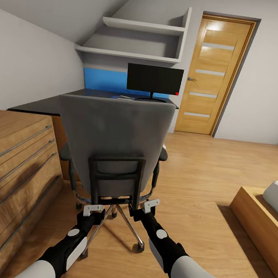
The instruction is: In the bedroom, organize the workspace by keeping the computer under the desk, ensuring the monitor is on the desk, placing the keyboard on the desk next to the monitor, placing the mouse on the desk next to the keyboard, moving the folder from the swivel chair onto the desk next to the mouse, stacking the notebook on top of the folder with the pen on top of the notebook, and positioning the swivel chair next to the desk.
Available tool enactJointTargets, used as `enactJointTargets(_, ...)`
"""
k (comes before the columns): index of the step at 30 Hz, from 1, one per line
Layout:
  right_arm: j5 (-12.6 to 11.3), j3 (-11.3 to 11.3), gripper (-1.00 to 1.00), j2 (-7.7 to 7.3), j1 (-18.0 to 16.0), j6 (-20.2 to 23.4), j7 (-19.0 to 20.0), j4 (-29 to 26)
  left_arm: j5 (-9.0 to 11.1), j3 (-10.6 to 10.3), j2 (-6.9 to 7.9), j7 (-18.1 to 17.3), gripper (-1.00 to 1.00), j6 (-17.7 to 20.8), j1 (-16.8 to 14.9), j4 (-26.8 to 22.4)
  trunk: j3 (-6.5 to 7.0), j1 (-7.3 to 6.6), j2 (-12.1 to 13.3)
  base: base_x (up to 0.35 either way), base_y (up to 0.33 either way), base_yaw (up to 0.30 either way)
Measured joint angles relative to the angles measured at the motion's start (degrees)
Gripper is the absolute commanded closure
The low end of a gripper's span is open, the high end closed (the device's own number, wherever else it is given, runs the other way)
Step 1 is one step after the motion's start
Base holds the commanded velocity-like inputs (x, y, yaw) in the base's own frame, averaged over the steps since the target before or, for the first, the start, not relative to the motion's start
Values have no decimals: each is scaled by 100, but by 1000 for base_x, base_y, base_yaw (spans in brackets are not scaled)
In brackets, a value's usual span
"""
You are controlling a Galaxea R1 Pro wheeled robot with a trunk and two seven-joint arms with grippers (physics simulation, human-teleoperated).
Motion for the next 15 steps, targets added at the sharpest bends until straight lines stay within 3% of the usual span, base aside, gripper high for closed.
enactJointTargets(15, -11, -2, -100, 0, 0, 0, -1, 7, 2, 3, 2, 1, -100, -3, 0, 0, 0, 0, 0, 0, 0, 0)
